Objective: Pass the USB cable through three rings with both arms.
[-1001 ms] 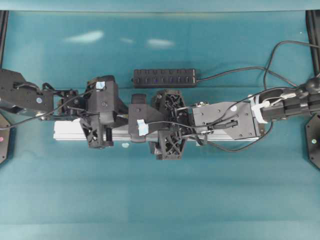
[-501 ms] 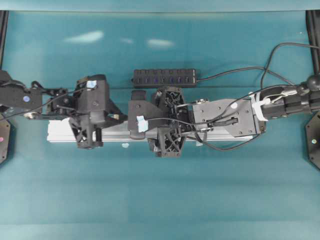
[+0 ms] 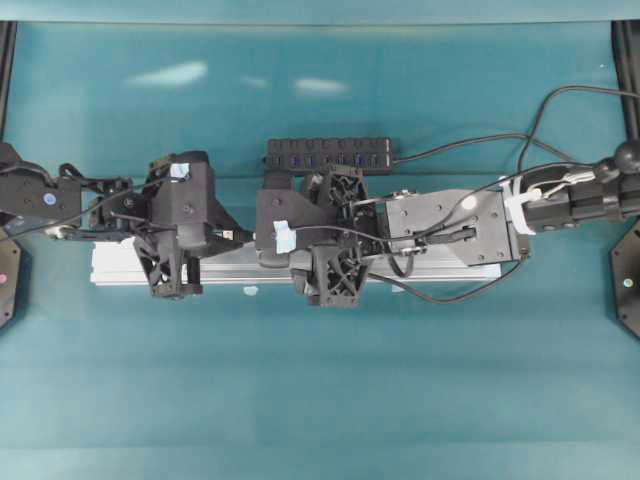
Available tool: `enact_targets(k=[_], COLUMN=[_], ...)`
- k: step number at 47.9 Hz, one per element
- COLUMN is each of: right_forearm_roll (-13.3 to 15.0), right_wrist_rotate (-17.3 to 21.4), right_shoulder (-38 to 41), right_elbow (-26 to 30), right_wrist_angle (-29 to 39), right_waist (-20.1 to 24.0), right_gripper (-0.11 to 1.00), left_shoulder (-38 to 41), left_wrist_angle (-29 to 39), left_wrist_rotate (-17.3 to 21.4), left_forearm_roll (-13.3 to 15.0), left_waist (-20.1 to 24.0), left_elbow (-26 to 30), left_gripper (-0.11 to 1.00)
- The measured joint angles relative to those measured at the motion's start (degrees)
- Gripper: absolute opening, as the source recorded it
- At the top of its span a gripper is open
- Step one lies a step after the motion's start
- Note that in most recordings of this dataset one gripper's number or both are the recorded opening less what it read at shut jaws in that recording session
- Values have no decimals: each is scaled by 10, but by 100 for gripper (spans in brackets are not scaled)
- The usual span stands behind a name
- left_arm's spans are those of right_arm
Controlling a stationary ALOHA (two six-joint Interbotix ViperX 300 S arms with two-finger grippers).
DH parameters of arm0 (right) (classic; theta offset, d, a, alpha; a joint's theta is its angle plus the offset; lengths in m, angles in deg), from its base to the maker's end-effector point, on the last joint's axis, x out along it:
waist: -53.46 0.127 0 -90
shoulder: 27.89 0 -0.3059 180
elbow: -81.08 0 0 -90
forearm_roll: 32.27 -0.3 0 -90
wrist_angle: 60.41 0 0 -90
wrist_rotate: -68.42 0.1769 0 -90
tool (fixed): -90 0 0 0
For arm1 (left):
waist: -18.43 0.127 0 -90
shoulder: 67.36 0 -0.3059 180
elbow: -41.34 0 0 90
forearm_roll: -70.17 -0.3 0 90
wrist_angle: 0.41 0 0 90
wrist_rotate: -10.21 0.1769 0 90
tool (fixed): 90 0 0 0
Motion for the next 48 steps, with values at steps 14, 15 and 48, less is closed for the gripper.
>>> enact_targets(k=[14,15,48], right_forearm_roll=[-1,-1,8], right_wrist_rotate=[0,0,-1], right_shoulder=[0,0,0], right_elbow=[0,0,15], right_wrist_angle=[-2,-2,-31], right_waist=[1,1,-3], right_gripper=[81,81,81], left_shoulder=[21,21,-69], left_wrist_angle=[-1,-1,71], left_wrist_rotate=[-16,-19,-49], left_forearm_roll=[0,0,0], left_waist=[-3,-4,-16], left_elbow=[-4,-4,-25], left_gripper=[20,20,20])
